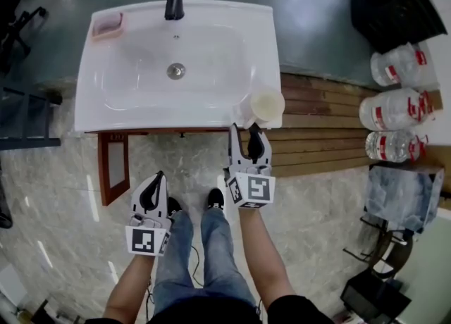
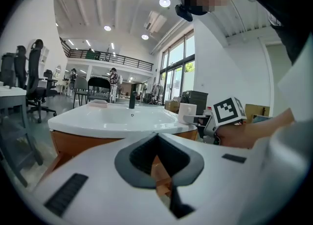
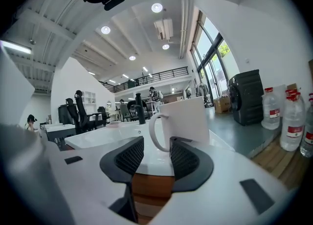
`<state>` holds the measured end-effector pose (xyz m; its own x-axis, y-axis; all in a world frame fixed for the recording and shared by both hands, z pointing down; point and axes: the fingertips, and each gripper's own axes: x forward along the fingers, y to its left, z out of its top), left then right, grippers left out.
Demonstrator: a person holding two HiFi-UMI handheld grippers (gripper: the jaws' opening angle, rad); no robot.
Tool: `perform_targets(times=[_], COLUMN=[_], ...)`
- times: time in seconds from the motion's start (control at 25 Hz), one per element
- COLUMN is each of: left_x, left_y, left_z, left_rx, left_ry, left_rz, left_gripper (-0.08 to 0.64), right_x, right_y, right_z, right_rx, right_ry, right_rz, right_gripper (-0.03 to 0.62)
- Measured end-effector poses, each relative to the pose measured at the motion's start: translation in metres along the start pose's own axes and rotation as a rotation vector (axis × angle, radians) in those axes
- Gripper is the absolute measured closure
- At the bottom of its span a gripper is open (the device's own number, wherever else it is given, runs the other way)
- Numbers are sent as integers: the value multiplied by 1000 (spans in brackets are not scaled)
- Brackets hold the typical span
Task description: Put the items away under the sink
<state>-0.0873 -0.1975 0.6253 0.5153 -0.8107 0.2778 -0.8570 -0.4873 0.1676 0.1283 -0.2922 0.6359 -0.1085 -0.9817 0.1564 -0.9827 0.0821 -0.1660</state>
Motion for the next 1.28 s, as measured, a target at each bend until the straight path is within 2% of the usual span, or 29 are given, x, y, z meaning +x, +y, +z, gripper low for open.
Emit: perform_targets(times=[0.24, 0.48, 0.6, 0.72, 0.84, 1.0, 1.16, 1.28], left_x=[2, 1, 1, 2, 2, 0, -8, -18], left_y=[1, -1, -2, -1, 1, 5, 10, 14], left_z=[-5, -6, -5, -4, -6, -7, -5, -1], left_rx=[-7, -4, -5, -8, -11, -4, -7, -10], left_ry=[15, 28, 31, 30, 37, 35, 30, 28], left_rz=[-2, -10, -16, -17, -14, -4, 20, 41], left_gripper=[554, 554, 554, 554, 554, 554, 554, 554], right_x=[6, 13, 17, 18, 16, 14, 5, -8], right_y=[-3, 4, 3, 3, 7, 20, 31, 48], right_z=[-1, 7, 9, 12, 17, 18, 15, 22], right_rx=[-57, -110, -122, -182, -290, -429, -489, -522], right_ry=[33, 41, 51, 44, 6, -17, -3, -17], right_rz=[-25, -42, -74, -80, -45, 46, 84, 145], right_gripper=[457, 465, 509, 523, 540, 549, 551, 551])
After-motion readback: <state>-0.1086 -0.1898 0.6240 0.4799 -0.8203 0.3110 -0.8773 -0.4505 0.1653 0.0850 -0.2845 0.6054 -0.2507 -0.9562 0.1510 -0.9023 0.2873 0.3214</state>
